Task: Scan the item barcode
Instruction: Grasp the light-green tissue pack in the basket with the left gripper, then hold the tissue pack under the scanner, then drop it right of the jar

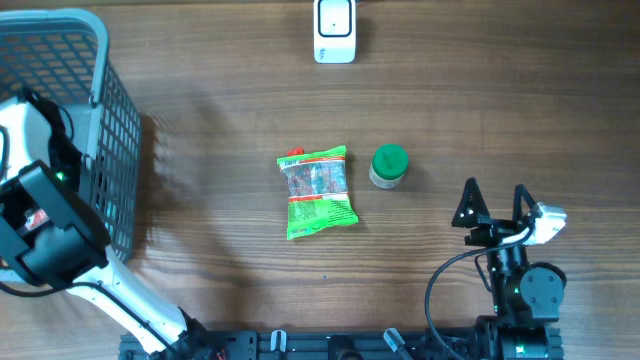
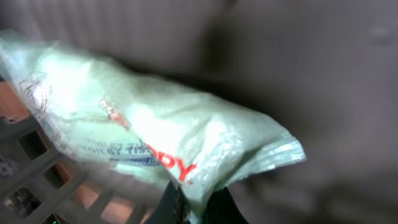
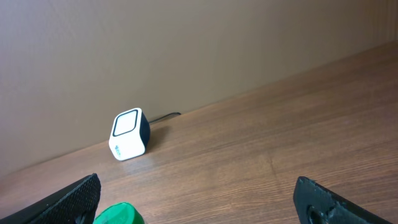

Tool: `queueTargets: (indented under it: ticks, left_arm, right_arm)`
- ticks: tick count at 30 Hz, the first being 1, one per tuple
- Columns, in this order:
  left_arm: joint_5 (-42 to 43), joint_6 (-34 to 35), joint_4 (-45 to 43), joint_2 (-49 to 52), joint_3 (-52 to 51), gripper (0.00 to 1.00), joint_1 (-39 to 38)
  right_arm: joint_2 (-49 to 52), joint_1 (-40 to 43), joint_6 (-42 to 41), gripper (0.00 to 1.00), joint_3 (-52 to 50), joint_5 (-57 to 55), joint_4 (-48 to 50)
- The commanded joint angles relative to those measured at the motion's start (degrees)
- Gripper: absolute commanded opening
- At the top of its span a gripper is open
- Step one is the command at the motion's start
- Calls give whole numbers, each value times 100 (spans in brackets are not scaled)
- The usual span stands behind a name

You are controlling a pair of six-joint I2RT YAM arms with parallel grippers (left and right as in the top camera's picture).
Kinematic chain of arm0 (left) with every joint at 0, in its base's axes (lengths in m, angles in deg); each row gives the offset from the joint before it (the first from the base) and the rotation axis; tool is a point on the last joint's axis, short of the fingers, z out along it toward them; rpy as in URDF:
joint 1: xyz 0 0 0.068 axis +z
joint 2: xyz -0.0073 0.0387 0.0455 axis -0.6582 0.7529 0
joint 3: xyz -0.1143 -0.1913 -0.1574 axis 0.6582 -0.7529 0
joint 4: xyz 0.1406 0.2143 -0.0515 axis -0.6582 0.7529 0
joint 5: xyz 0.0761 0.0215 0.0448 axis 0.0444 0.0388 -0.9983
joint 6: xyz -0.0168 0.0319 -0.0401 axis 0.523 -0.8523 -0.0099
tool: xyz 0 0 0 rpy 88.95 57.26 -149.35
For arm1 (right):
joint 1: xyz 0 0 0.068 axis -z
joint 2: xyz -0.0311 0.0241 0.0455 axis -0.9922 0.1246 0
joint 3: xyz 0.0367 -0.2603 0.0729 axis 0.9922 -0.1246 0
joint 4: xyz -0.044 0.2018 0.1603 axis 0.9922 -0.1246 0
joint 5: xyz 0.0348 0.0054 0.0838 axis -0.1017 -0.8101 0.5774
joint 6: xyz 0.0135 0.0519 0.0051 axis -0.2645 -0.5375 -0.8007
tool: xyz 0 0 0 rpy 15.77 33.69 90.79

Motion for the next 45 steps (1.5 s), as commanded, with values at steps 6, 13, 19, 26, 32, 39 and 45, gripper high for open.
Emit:
queueTargets:
  ticks: [6, 13, 19, 26, 32, 39, 45]
  left_arm:
    - [35, -105, 949, -1539, 2979, 4, 15]
    - [2063, -822, 376, -3274, 2979, 4, 13]
    - [3106, -1766, -151, -4483, 2977, 4, -1167]
    - [3217, -3106, -597, -3672, 2514, 4, -4417]
    - [4658, -4164, -1561, -2485, 1969, 4, -5388]
    - [6806, -4214, -3617, -1421, 1296, 4, -5552]
    - [7108, -4205, -4590, -586, 1202, 4, -6192]
  right_arm:
    - [-35, -22, 83, 100, -4, 26, 24]
    - [-35, -22, 83, 100, -4, 26, 24]
    - [-35, -22, 83, 100, -4, 28, 22]
    - [-35, -22, 83, 100, -4, 28, 24]
    - [-35, -22, 83, 100, -4, 28, 22]
    - [-35, -22, 81, 100, -4, 28, 22]
    - [-35, -22, 81, 100, -4, 28, 24]
